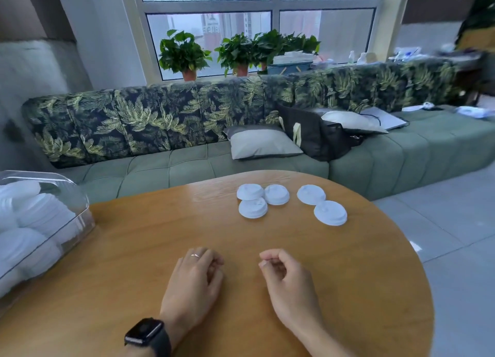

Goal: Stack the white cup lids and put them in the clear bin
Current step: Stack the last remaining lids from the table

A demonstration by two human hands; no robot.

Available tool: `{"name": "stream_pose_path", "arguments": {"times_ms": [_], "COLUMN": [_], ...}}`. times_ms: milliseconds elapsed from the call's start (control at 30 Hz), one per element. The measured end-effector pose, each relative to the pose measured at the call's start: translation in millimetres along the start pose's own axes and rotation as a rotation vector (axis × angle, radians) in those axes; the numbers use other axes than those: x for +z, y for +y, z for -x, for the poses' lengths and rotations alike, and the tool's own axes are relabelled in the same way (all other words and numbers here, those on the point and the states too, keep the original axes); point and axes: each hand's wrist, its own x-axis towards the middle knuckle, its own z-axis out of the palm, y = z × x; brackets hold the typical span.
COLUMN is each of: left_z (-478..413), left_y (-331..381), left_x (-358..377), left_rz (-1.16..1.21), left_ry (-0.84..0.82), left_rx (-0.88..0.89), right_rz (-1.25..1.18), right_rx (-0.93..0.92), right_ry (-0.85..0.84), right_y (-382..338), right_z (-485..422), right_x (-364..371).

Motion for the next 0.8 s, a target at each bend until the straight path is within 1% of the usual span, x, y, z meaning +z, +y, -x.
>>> {"name": "stream_pose_path", "arguments": {"times_ms": [100, 233, 300, 433, 633, 800], "left_z": [-32.1, -76.7, -98.9, -141.6, -192.9, -212.9], "left_y": [0.9, 1.6, -0.1, -2.7, -12.5, -16.7], "left_x": [13.5, 34.3, 43.0, 56.5, 80.6, 91.1], "left_rz": [-0.043, 0.026, 0.071, 0.105, 0.262, 0.368], "left_ry": [0.011, 0.008, 0.011, -0.028, -0.041, -0.053], "left_rx": [-0.012, -0.152, -0.189, -0.195, -0.224, -0.218], "right_rz": [0.065, 0.281, 0.405, 0.610, 0.717, 0.776], "right_rx": [-0.047, -0.171, -0.167, -0.170, -0.255, -0.315], "right_ry": [0.013, 0.066, 0.063, 0.063, 0.080, 0.088], "right_y": [6.6, 14.5, 14.2, 14.6, 18.4, 21.4], "right_z": [-21.2, -62.2, -83.3, -118.6, -152.6, -167.2], "right_x": [0.1, 3.4, 6.2, 14.5, 30.4, 42.7]}}
